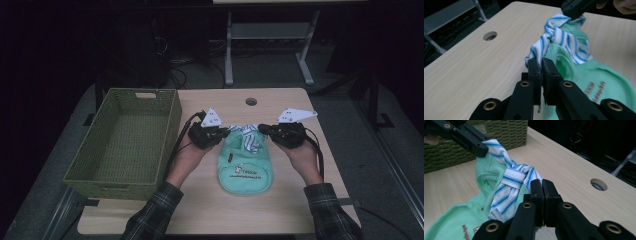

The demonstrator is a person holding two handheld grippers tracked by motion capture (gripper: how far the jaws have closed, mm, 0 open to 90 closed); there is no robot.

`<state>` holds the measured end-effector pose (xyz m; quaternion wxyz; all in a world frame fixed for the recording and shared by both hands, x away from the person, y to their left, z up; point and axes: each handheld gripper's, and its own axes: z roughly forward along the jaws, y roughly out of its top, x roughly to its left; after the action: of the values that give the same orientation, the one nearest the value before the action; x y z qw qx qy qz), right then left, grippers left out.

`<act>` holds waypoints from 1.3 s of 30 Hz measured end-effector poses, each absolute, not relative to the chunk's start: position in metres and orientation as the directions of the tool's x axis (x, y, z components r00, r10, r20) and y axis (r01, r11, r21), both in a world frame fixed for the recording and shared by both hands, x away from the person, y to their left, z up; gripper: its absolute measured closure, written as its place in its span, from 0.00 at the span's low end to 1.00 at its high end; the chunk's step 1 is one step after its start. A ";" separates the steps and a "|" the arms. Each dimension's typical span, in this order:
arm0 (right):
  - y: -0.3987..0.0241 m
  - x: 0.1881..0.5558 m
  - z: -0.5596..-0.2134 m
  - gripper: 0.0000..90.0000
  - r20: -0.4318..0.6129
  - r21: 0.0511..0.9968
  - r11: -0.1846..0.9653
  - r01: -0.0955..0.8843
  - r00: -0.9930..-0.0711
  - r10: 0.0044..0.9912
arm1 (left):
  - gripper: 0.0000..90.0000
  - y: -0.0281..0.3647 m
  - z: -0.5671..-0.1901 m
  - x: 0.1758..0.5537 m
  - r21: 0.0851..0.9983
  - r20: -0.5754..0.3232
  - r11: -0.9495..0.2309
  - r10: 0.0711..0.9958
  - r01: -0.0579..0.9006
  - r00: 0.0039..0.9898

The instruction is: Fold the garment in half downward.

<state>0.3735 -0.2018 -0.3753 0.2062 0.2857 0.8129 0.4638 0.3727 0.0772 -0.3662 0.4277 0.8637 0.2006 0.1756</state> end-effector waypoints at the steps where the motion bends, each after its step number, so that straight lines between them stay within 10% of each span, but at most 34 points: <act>1: -0.202 0.371 -0.377 0.98 -0.070 0.870 0.410 0.275 -0.754 0.654 | 0.95 0.077 -0.369 0.370 0.806 0.130 -0.558 0.492 0.197 0.861; 39: -0.215 0.316 -0.430 0.97 -0.014 0.827 0.466 0.313 -0.819 0.574 | 0.94 0.074 -0.414 0.318 0.711 0.019 -0.664 0.348 0.232 0.937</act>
<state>0.3155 -0.2147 -0.4296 0.1467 0.2631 0.8436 0.4446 0.3182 0.0744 -0.4145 0.3776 0.9089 0.1596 0.0767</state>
